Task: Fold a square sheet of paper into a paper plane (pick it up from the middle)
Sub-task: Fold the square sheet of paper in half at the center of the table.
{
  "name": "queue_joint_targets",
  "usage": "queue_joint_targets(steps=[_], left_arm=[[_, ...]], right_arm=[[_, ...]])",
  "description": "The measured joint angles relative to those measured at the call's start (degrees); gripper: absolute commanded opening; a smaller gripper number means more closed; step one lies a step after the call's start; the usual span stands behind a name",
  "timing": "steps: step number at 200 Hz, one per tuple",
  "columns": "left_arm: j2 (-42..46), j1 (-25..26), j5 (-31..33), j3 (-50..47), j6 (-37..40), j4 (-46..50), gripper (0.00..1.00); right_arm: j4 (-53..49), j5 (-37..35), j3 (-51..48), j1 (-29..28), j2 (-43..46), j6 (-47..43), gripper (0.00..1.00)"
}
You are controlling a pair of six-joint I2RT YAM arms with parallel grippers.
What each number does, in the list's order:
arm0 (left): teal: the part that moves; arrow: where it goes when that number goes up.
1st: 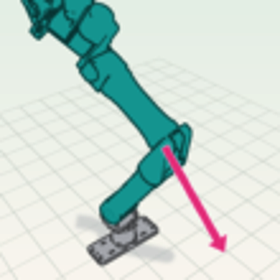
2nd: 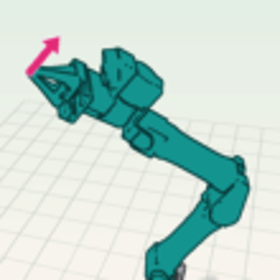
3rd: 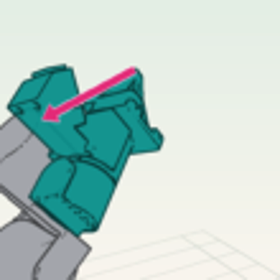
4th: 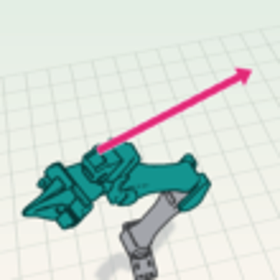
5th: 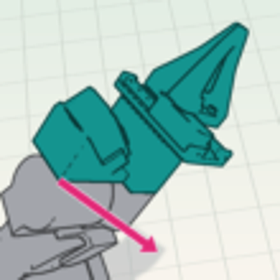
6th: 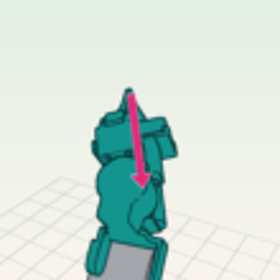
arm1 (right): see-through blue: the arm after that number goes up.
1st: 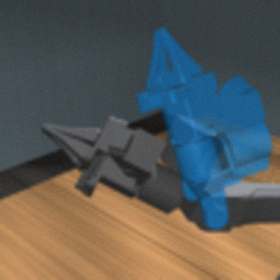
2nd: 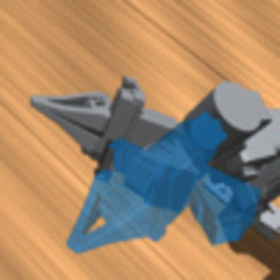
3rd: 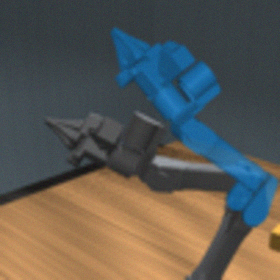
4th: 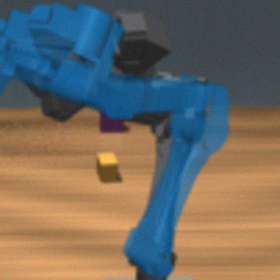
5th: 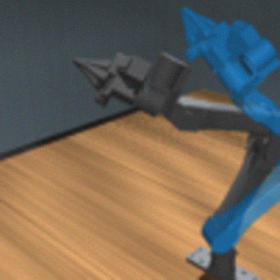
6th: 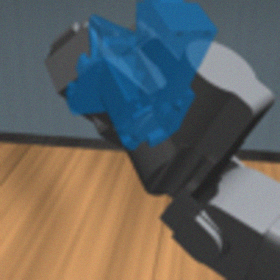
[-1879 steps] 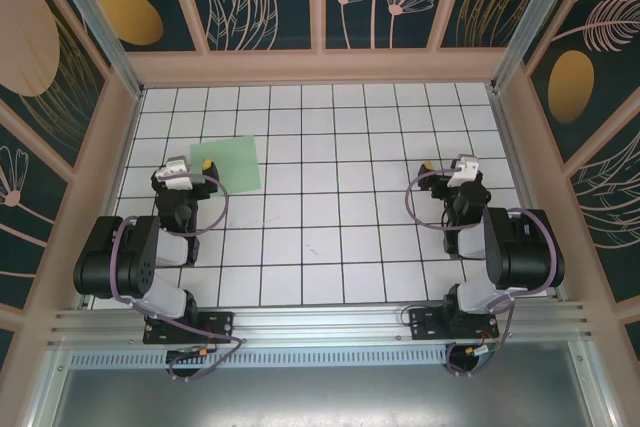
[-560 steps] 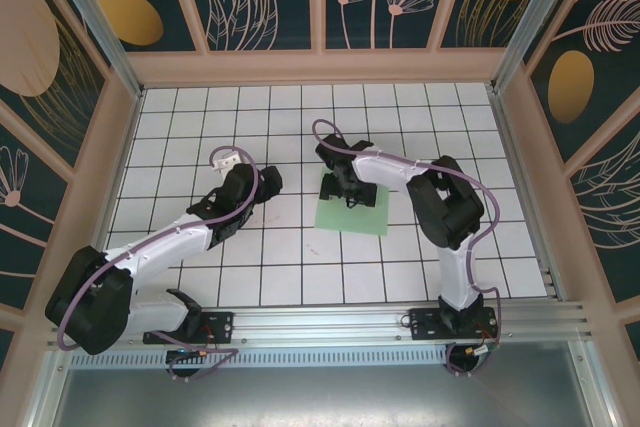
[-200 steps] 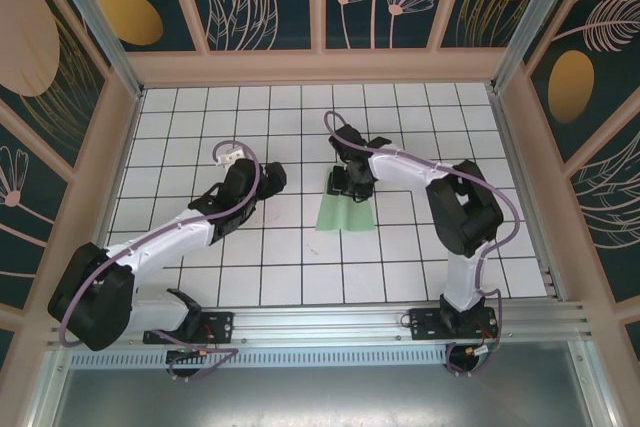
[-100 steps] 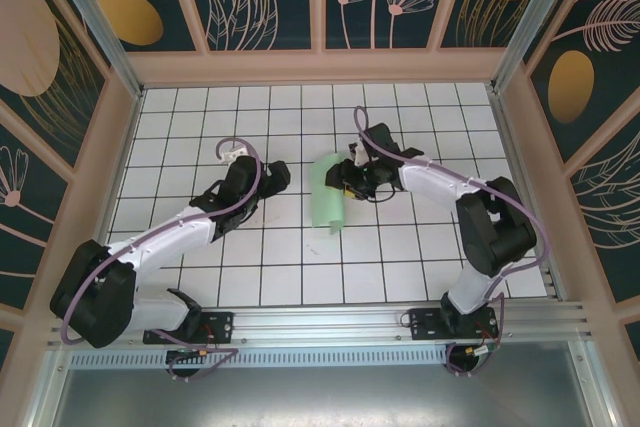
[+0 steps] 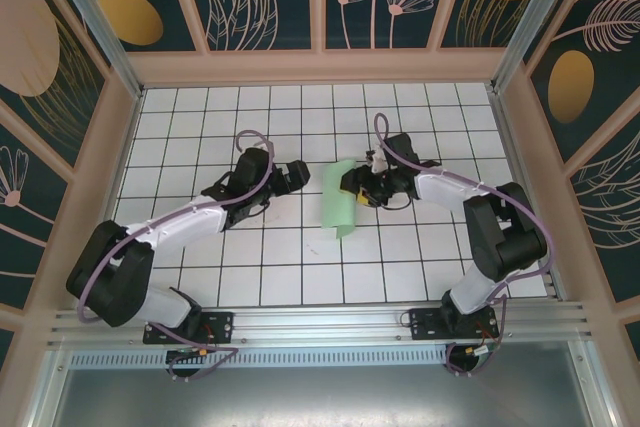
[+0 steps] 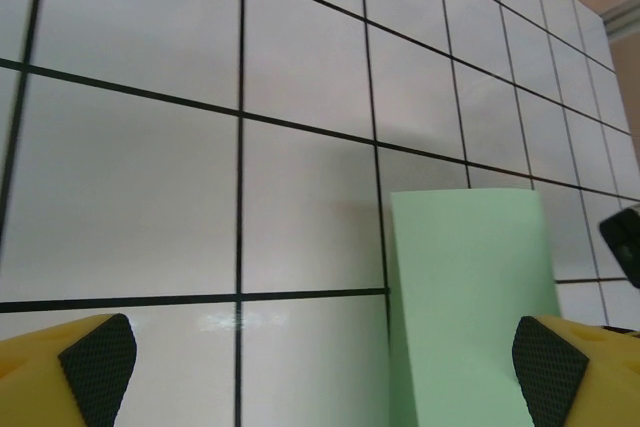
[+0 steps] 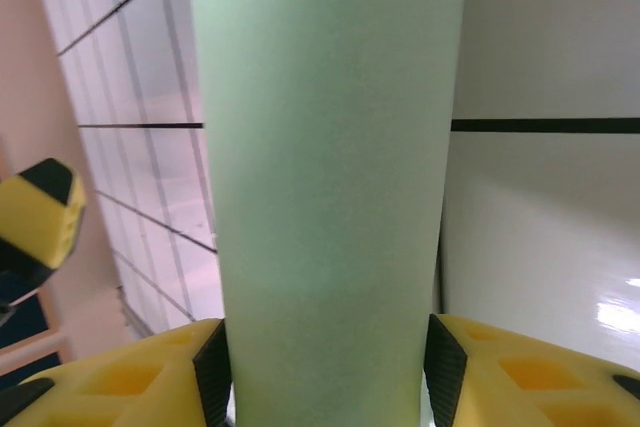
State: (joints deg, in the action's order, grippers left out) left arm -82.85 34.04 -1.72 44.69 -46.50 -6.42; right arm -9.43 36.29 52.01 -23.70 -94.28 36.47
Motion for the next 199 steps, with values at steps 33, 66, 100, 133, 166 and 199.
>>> queue_joint_targets(steps=[33,66,100,133,166,199], left_arm=[[-2.2,0.0,-5.7,0.1,0.0,-2.2,0.98],[-2.5,0.0,-8.5,0.1,-0.1,-3.6,0.98],[-3.6,0.0,-11.0,0.4,-0.2,-4.9,0.99],[-4.9,0.3,-12.8,1.5,-0.2,-5.0,0.99],[-6.3,1.6,-13.1,3.5,-0.2,-5.0,0.99],[-7.8,3.7,-13.1,4.7,-0.2,-5.0,0.98]], right_arm=[[-2.1,-4.3,-1.0,1.0,-0.4,-1.9,0.65],[-4.6,-8.7,-1.3,1.3,-0.4,-3.3,0.74],[-6.2,-12.7,-2.0,1.4,-0.4,-3.8,0.76],[-8.1,-16.3,-2.2,1.6,0.2,-5.1,0.77],[-10.3,-20.0,-2.3,2.0,1.0,-6.2,0.78],[-10.1,-20.9,-2.6,2.0,1.0,-6.4,0.78]])
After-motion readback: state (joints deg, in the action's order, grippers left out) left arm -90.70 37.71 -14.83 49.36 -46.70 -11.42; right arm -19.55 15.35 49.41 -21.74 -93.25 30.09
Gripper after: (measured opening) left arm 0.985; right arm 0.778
